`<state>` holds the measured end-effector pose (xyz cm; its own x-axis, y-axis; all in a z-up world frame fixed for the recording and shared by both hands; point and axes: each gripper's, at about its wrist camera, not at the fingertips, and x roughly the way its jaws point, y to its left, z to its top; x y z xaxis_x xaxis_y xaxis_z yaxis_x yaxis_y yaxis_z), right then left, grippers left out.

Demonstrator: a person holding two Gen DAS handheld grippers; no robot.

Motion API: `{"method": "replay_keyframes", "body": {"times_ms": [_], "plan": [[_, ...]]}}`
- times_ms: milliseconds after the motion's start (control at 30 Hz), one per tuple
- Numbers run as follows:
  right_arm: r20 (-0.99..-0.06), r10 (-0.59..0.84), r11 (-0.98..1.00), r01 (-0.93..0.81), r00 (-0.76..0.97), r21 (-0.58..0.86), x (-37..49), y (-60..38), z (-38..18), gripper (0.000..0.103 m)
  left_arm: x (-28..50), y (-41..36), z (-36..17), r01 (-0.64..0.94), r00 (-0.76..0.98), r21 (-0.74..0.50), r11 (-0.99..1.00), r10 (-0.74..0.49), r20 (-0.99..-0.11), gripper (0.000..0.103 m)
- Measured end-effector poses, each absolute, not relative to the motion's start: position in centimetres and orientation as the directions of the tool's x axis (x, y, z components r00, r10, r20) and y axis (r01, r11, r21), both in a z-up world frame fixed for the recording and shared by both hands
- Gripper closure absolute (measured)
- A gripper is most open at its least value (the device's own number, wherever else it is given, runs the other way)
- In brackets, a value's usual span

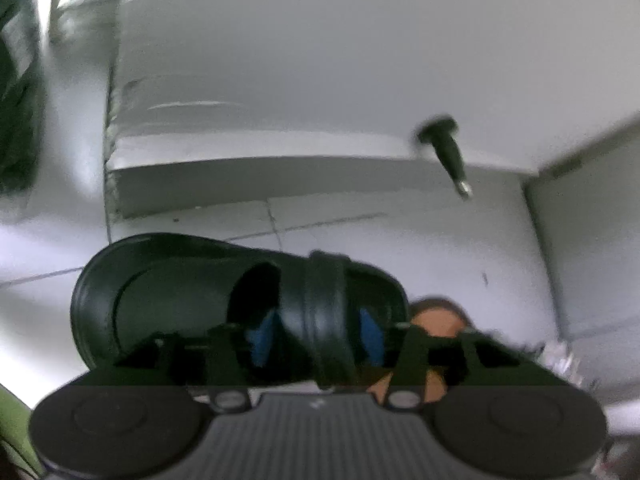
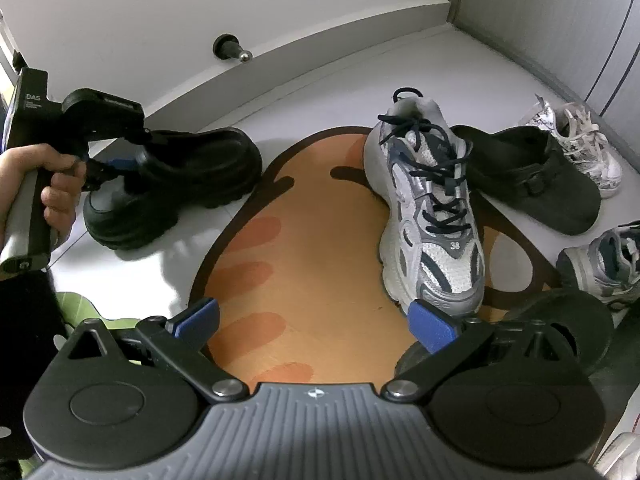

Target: Organize scattered shoes

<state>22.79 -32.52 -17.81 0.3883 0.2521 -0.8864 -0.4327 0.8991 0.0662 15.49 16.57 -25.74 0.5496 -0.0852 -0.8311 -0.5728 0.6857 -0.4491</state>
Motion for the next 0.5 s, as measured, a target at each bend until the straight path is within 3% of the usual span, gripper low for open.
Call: {"method": "replay_keyframes", "body": {"times_ms": [67,267,500], "plan": [[-0.889,0.240,0.902,-0.428,0.389,0.057,22.7,-32.8,-17.7,0.000,15.8,15.1,-25.3,-0.529,0.538,-0.408,0.744,-0.077,-0.840,0.025],[-0.894,0.204,0.904,-0.428,0.400,0.015,22.6,-33.4,-17.1,0.000,15.9,14.2,-25.6,-0.501,0.510,-0.402,0.767,-0.113,-0.853,0.029],[-0.895,0.201,0.909,-0.417,0.397,0.019,22.7,-33.2,-17.2,0.000,15.0,13.3,-23.3,-0.458,0.569,-0.332,0.825,-0.015,-0.822,0.030]]}}
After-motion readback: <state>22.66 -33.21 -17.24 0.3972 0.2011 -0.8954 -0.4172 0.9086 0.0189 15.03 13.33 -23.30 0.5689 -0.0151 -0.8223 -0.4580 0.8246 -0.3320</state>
